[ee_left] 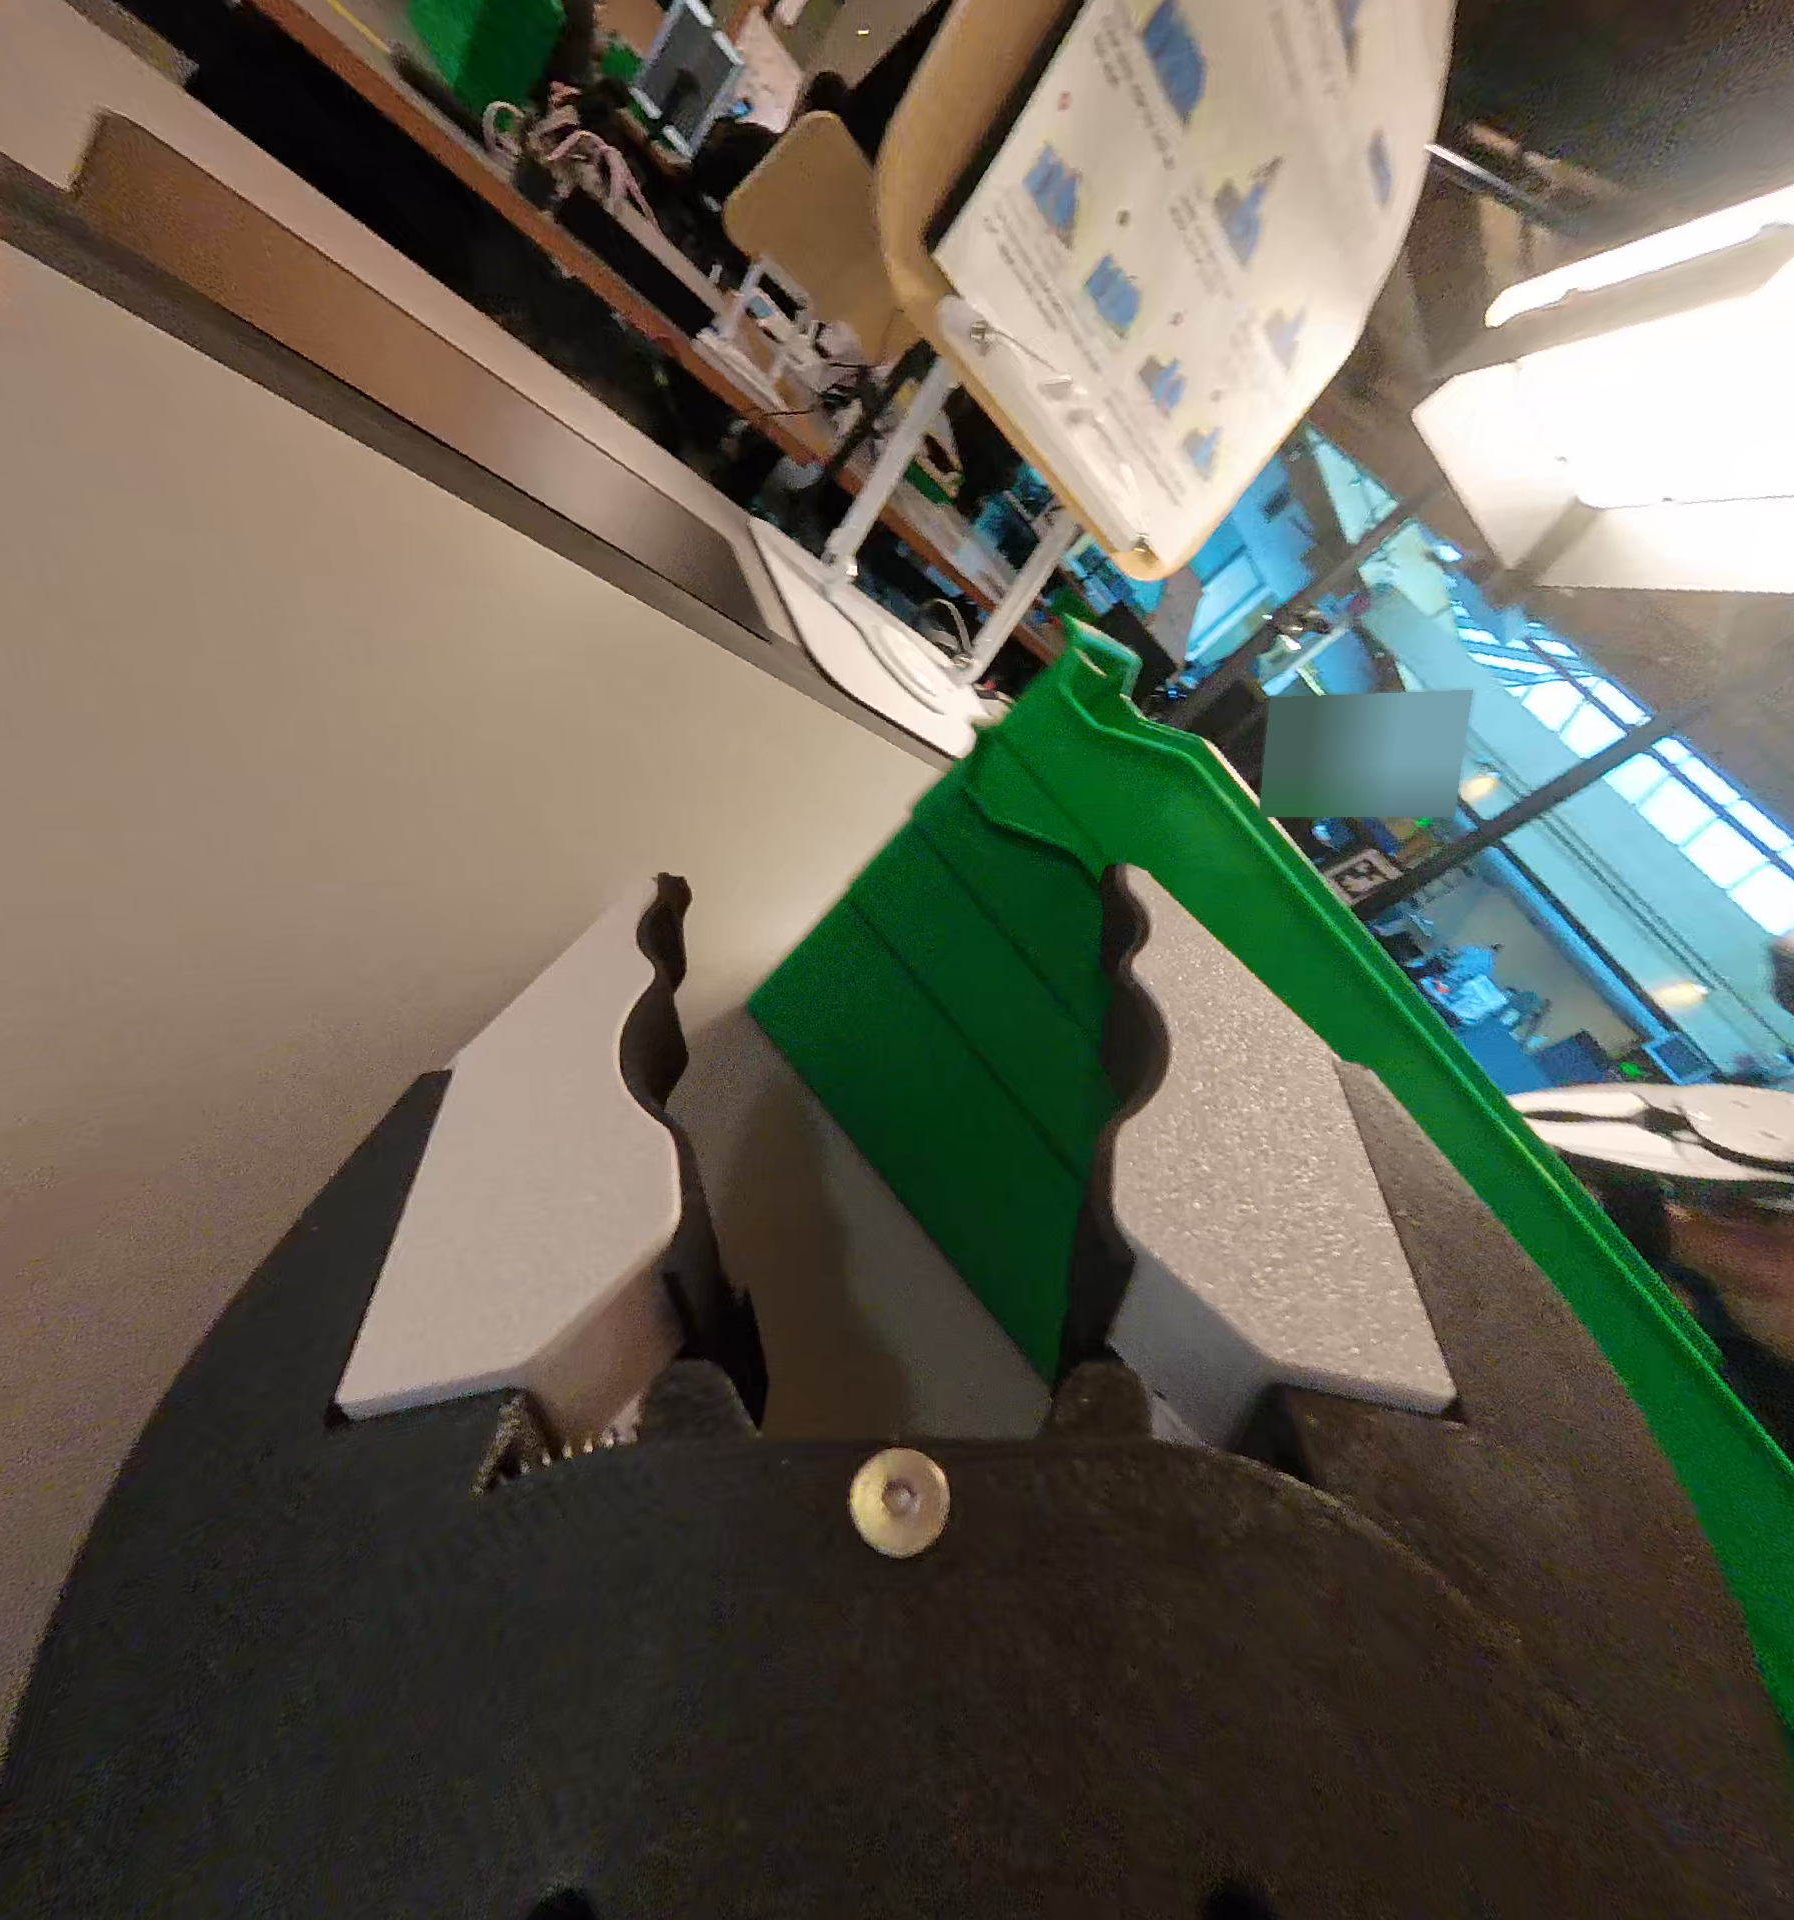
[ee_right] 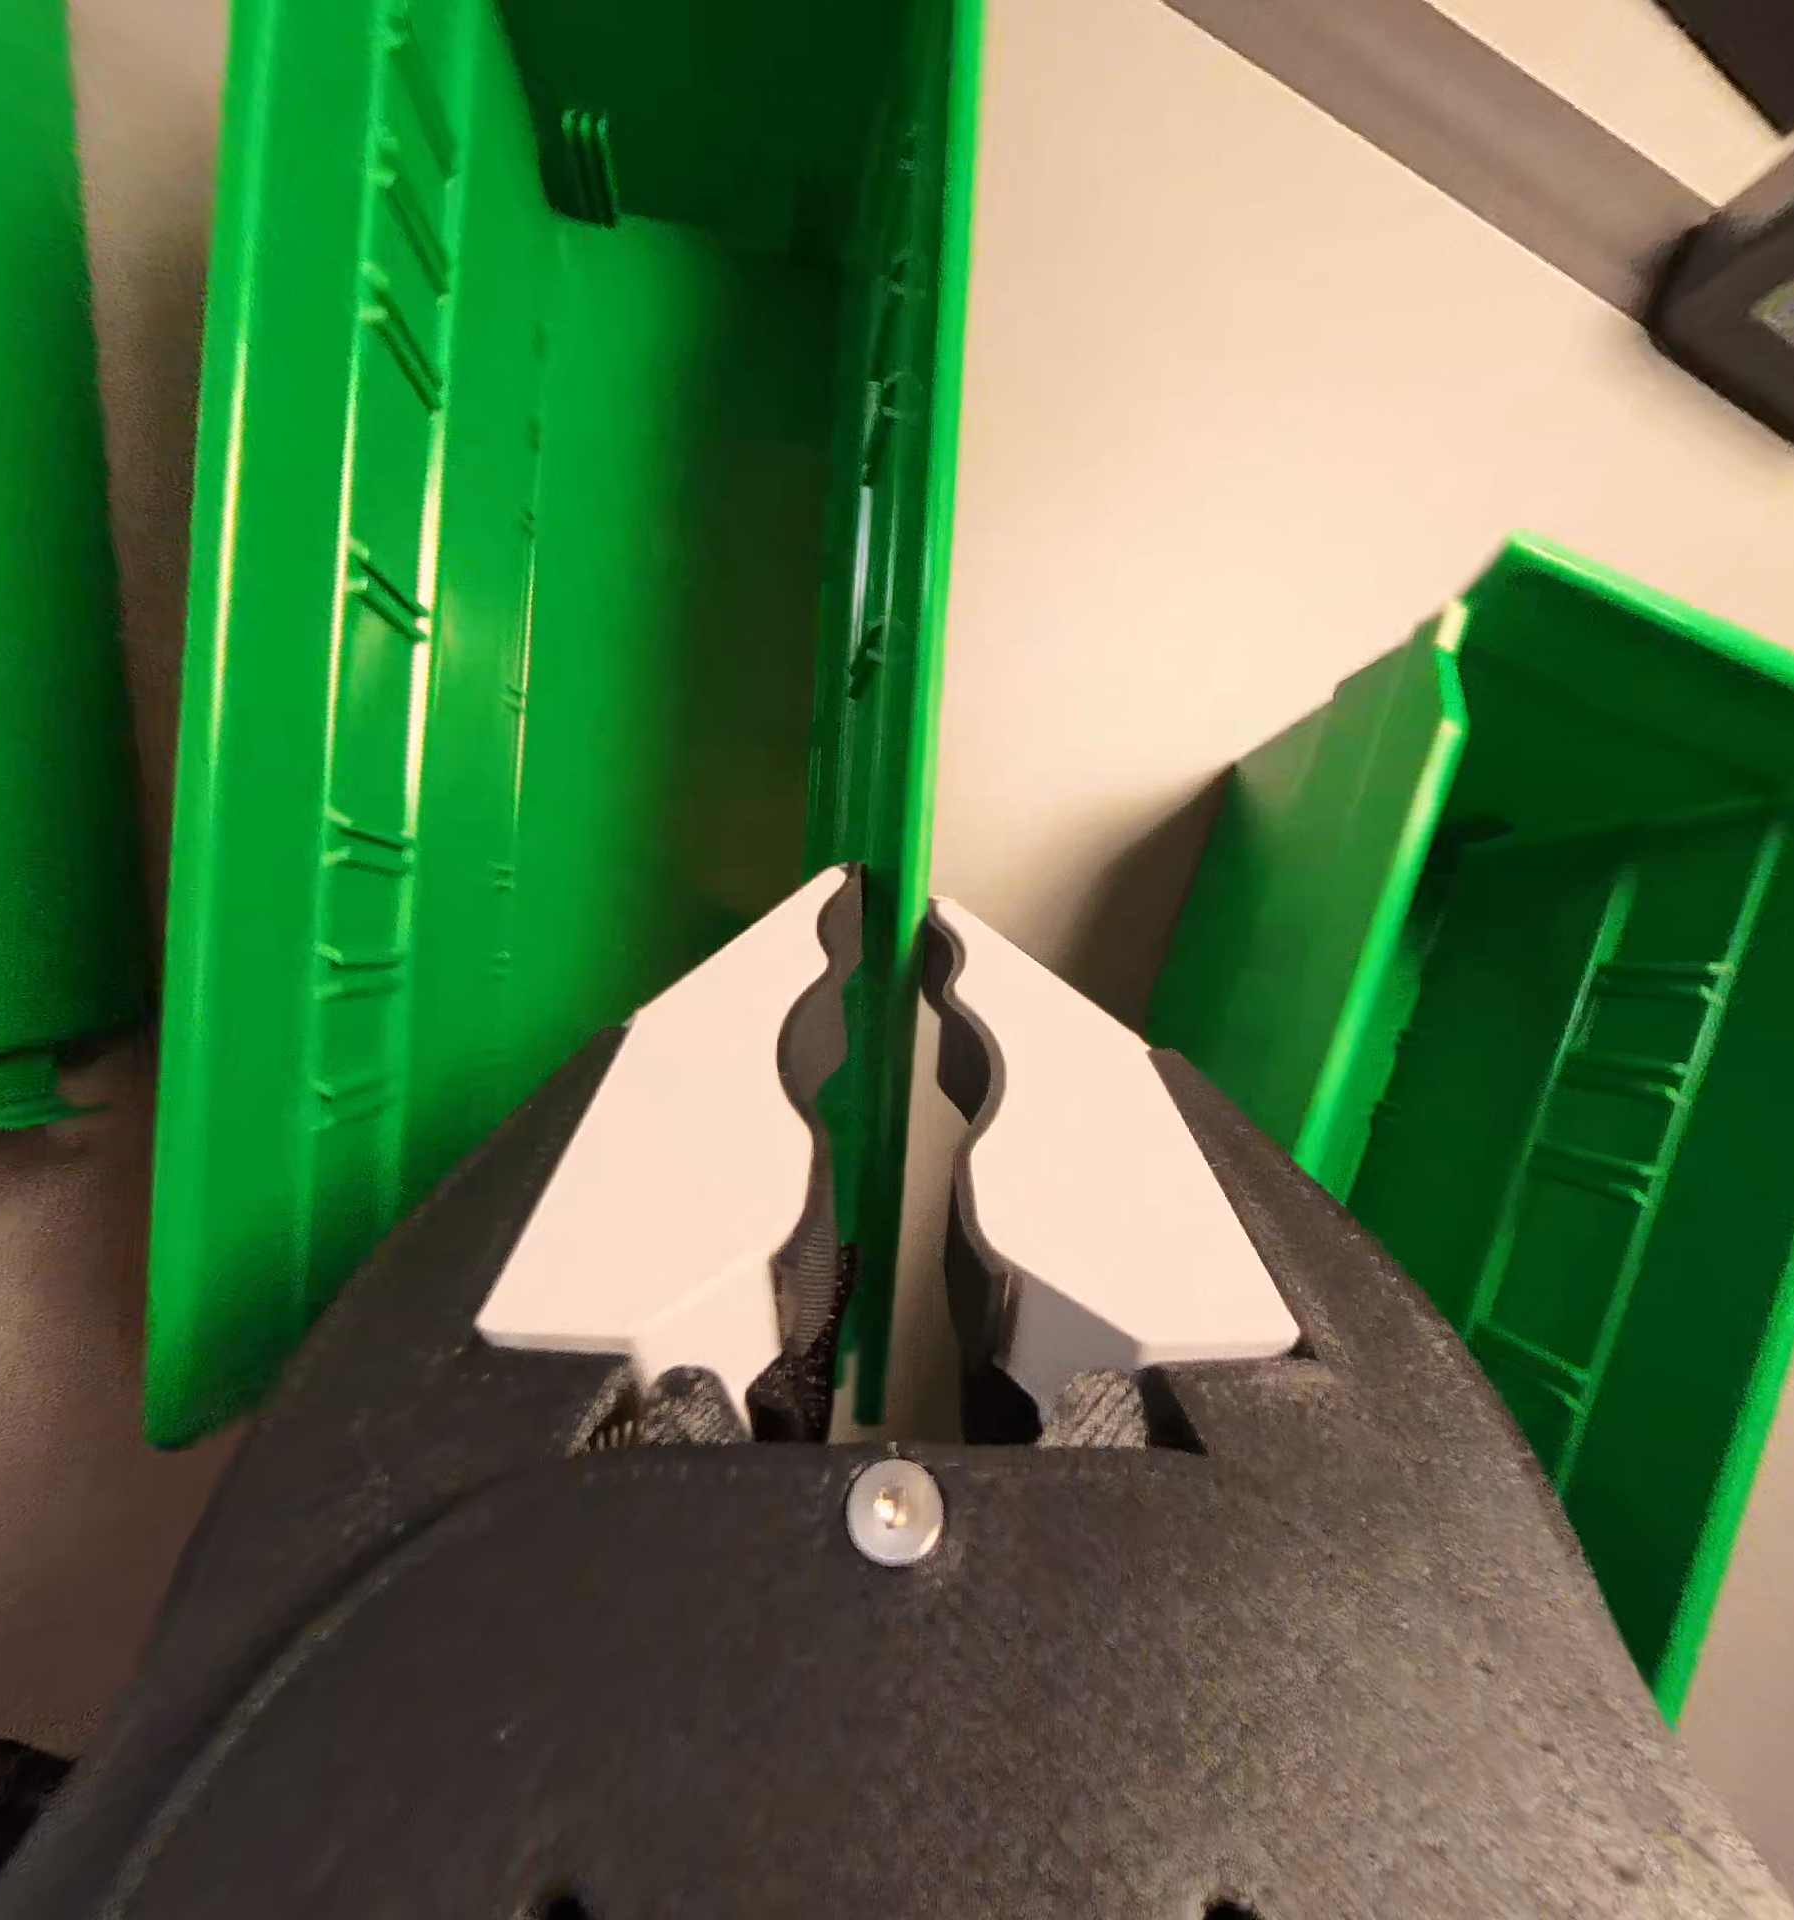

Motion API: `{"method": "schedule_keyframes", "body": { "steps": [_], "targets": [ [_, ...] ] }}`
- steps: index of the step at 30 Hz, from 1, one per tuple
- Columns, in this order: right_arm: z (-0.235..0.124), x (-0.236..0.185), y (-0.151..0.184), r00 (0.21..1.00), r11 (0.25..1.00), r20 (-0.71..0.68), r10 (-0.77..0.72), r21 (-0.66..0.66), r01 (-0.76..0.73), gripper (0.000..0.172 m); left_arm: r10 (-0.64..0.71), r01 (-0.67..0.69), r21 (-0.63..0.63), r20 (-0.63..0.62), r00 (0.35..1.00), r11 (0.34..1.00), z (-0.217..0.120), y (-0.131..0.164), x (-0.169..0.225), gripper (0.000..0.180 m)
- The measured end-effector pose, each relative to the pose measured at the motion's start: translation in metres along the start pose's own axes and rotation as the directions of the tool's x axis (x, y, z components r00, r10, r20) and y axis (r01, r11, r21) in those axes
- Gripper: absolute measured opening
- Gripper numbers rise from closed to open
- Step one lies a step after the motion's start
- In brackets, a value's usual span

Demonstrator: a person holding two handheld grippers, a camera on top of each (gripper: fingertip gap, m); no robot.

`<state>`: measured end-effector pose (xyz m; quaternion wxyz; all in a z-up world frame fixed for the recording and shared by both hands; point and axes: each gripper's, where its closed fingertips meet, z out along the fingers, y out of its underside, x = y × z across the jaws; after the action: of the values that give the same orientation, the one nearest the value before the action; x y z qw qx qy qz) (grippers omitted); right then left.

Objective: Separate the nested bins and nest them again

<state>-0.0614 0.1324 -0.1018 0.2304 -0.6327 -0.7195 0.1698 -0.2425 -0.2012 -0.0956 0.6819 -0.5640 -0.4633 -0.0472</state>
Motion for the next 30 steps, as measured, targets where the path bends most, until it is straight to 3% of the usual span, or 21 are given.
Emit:
{"method": "schedule_keyframes", "body": {
  "steps": [5, 8, 11, 13, 17, 19, 21, 22, 26, 27, 28, 30],
  "targets": [
    [-0.013, 0.016, 0.019, 0.998, 0.997, 0.008, 0.069, 0.02, -0.07, 0.009, 0.053, -0.053, -0.023, -0.037, 0.998, 0.998, -0.005, 0.016, 0.02, 0.08],
    [-0.038, 0.007, 0.02, 0.99, 0.987, 0.101, 0.1, 0.118, -0.112, 0.052, 0.076, -0.08, -0.058, -0.063, 0.995, 0.995, -0.002, 0.027, 0.03, 0.083],
    [-0.084, 0.011, 0.034, 0.986, 0.947, 0.12, 0.116, 0.286, -0.146, 0.061, 0.065, -0.074, -0.08, -0.105, 0.992, 0.994, -0.005, 0.037, 0.042, 0.085],
    [-0.111, 0.021, 0.06, 0.985, 0.907, 0.095, 0.141, 0.387, -0.167, 0.064, 0.062, -0.073, -0.085, -0.127, 0.99, 0.994, -0.01, 0.042, 0.049, 0.085],
    [-0.129, 0.02, 0.131, 0.982, 0.844, 0.093, 0.164, 0.501, -0.189, 0.062, 0.075, -0.085, -0.072, -0.14, 0.987, 0.994, -0.017, 0.045, 0.055, 0.085],
    [-0.121, 0.022, 0.151, 0.978, 0.82, 0.077, 0.193, 0.535, -0.204, 0.045, 0.079, -0.088, -0.061, -0.133, 0.988, 0.994, -0.018, 0.044, 0.055, 0.085],
    [-0.107, 0.021, 0.154, 0.976, 0.8, 0.086, 0.198, 0.561, -0.212, 0.017, 0.084, -0.091, -0.061, -0.119, 0.989, 0.994, -0.017, 0.044, 0.054, 0.084],
    [-0.102, 0.021, 0.15, 0.976, 0.792, 0.094, 0.199, 0.57, -0.216, 0.013, 0.084, -0.091, -0.063, -0.114, 0.99, 0.994, -0.016, 0.045, 0.053, 0.084],
    [-0.088, 0.038, 0.134, 0.973, 0.797, 0.021, 0.23, 0.57, -0.201, 0.012, 0.079, -0.084, -0.046, -0.101, 0.992, 0.995, -0.018, 0.043, 0.051, 0.084],
    [-0.089, 0.041, 0.133, 0.969, 0.806, 0.0, 0.247, 0.556, -0.205, 0.018, 0.072, -0.076, -0.041, -0.097, 0.993, 0.996, -0.02, 0.042, 0.051, 0.084],
    [-0.097, 0.041, 0.13, 0.969, 0.801, -0.024, 0.247, 0.567, -0.191, 0.03, 0.065, -0.069, -0.037, -0.094, 0.993, 0.997, -0.021, 0.042, 0.05, 0.084],
    [-0.121, 0.031, 0.115, 0.976, 0.757, -0.031, 0.214, 0.637, -0.146, 0.032, 0.061, -0.064, -0.03, -0.088, 0.994, 0.998, -0.023, 0.042, 0.05, 0.084]
  ]
}}
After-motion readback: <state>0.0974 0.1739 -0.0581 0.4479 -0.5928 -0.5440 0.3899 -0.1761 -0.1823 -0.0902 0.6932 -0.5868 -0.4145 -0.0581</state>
